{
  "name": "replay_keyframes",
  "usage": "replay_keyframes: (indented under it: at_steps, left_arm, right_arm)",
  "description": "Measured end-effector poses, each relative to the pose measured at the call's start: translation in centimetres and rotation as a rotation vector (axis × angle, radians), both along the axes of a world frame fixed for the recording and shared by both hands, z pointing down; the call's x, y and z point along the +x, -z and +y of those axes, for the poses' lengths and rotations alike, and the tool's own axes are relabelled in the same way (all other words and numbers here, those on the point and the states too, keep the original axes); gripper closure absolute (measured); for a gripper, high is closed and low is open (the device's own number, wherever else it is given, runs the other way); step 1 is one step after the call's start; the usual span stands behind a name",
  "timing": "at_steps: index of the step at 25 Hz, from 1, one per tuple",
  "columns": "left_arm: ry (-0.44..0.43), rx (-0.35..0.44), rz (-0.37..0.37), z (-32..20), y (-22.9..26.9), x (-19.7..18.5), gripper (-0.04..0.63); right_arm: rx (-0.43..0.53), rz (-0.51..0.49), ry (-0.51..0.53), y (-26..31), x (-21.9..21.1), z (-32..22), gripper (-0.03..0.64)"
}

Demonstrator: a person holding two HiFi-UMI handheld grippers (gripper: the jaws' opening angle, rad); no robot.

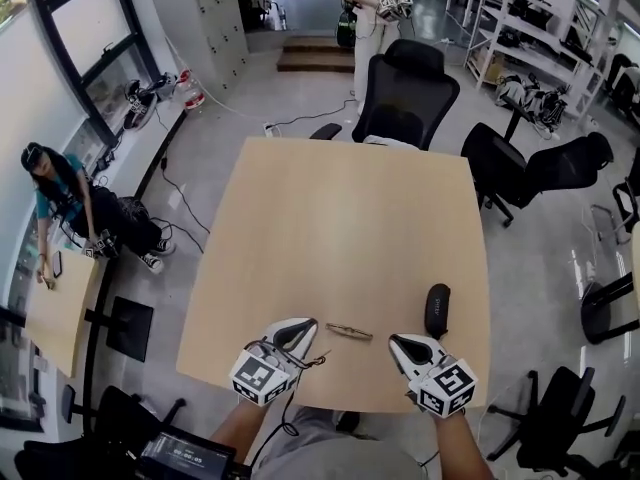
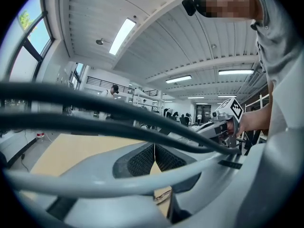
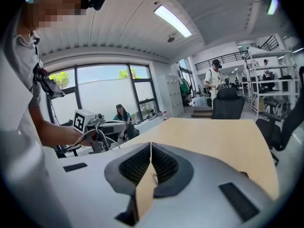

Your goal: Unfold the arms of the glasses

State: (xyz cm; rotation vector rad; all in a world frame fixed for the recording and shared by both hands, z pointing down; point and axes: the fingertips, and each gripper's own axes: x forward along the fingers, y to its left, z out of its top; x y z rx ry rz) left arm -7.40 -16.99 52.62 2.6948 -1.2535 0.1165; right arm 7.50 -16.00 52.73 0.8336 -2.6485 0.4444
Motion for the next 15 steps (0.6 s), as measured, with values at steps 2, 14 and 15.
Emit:
replay_keyframes:
  at_steps: [2, 14, 15]
  left_arm:
    - [-0.014, -0.03, 0.001, -0.9, -1.3, -0.2, 0.591]
    - [-0.084, -0.239, -0.059, -2.4, -13.2, -2.4, 0.589]
    - [-0.096, -0.255, -0.071, -2.4, -14.2, -2.2, 0.589]
  right_arm:
    - [-0.025, 0.019, -0.003, -1.2, -0.6, -0.7, 0.609]
    - [-0.17, 0.216, 0.014, -12.8, -3.7, -1.7, 0.607]
    - [-0.182, 0.237, 0.016, -13.8, -3.7, -1.7, 0.607]
